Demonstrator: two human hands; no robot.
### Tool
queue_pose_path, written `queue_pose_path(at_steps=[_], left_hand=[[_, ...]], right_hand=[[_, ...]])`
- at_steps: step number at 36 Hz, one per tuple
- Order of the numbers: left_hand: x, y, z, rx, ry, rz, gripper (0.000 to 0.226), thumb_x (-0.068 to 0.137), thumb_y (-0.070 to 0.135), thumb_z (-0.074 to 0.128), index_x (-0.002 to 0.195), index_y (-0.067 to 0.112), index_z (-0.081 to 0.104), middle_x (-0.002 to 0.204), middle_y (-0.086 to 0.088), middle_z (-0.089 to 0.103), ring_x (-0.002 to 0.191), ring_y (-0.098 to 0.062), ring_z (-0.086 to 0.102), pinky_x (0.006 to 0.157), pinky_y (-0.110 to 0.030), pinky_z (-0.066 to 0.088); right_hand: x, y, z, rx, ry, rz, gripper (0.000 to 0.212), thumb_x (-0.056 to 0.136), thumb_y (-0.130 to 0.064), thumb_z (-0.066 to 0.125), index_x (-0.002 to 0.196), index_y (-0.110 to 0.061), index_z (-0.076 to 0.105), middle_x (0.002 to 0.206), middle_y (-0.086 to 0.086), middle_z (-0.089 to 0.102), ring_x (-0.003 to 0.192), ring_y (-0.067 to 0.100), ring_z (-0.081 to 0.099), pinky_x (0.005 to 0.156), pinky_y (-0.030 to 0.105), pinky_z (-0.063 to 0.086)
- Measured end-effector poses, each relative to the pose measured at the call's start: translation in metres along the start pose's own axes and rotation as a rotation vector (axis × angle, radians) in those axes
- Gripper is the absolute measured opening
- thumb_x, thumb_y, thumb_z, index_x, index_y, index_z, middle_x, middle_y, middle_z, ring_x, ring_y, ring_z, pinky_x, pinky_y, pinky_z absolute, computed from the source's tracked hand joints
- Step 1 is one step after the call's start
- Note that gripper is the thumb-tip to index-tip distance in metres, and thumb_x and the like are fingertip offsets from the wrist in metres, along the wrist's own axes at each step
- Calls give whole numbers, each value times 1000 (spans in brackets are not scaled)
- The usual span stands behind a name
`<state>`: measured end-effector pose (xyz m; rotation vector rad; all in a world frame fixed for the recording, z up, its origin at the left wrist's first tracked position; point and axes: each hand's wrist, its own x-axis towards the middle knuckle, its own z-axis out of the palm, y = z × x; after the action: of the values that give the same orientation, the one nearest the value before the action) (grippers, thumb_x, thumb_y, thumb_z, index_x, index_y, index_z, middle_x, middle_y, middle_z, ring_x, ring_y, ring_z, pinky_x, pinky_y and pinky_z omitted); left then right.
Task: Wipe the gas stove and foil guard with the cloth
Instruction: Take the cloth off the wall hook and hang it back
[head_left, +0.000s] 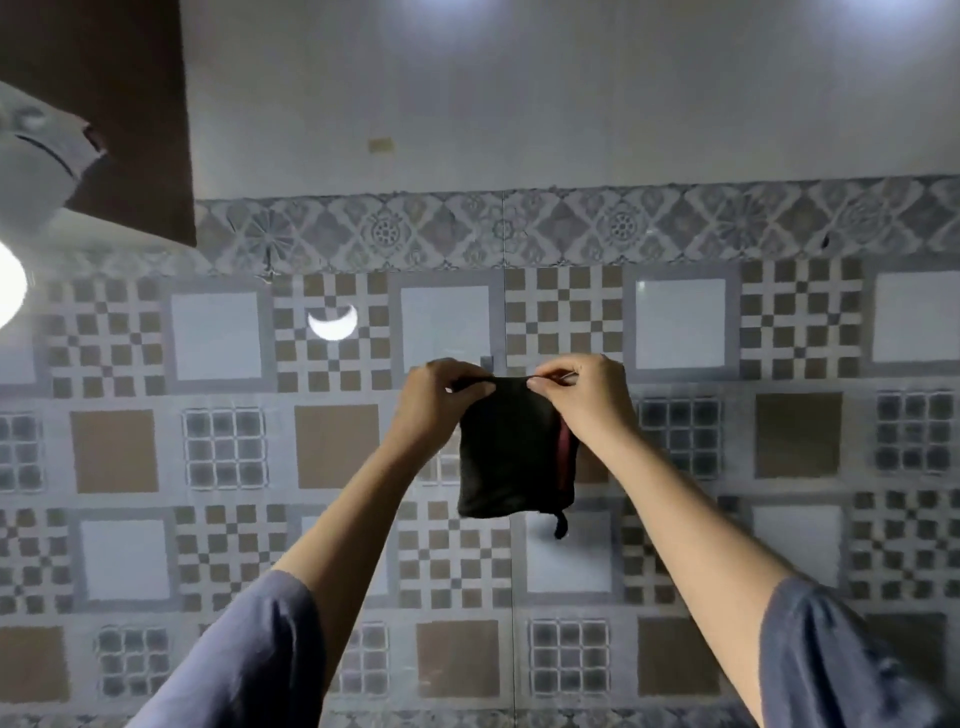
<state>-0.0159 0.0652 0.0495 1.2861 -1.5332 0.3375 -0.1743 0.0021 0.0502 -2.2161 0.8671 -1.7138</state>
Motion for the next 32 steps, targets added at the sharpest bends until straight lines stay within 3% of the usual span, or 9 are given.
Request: queue_pose_path(at_steps=[7,11,13,18,23,29,32], left_hand=[[36,-34,24,32,90,33,18,83,14,65,100,11,72,91,2,64,82,-8,55,67,-1,41],[47,-46,34,59,107,63,20,84,16,64,101,9,72,98,-8,68,87,-15,59,77,-20,47],[49,-51,38,65,115,81,21,84,16,64,102,8,72,98,-9,67,85,-16,59,76,-22,48],[49,-63,42,89,146,74,21,85,16,63,102,9,71,97,-8,65,84,-14,56,72,-13,43],[52,-70,38,111,182,55,21,86,17,62,103,9,71,98,-9,65,85,-12,53,78,-22,46],[45,-77,41,84,224,13,15,84,14,64,96,11,73,89,2,56,79,-9,50,69,-1,38],[34,-81,47,33,235,-34,14,84,11,63,93,10,73,87,1,57,78,-11,54,70,1,40]], right_hand=[[40,33,38,56,60,-14,8,79,-11,72,87,-10,74,88,3,73,84,14,66,81,24,52],[49,45,49,82,94,-54,9,79,-9,71,88,-8,73,85,0,70,78,10,63,71,11,47],[52,50,53,87,104,-66,8,79,-9,71,86,-9,73,82,-2,67,74,7,60,69,7,45],[58,58,68,75,119,-79,4,78,-10,71,81,-13,72,79,-3,67,72,7,59,66,12,44],[62,59,83,37,109,-85,2,80,-14,69,81,-13,71,83,1,67,76,15,61,74,31,54],[49,56,93,-21,190,-131,3,79,-11,71,77,-12,71,83,0,61,75,16,58,68,33,52],[36,60,98,-10,183,-114,6,81,-9,67,78,-12,71,83,-4,56,77,18,59,69,32,51]])
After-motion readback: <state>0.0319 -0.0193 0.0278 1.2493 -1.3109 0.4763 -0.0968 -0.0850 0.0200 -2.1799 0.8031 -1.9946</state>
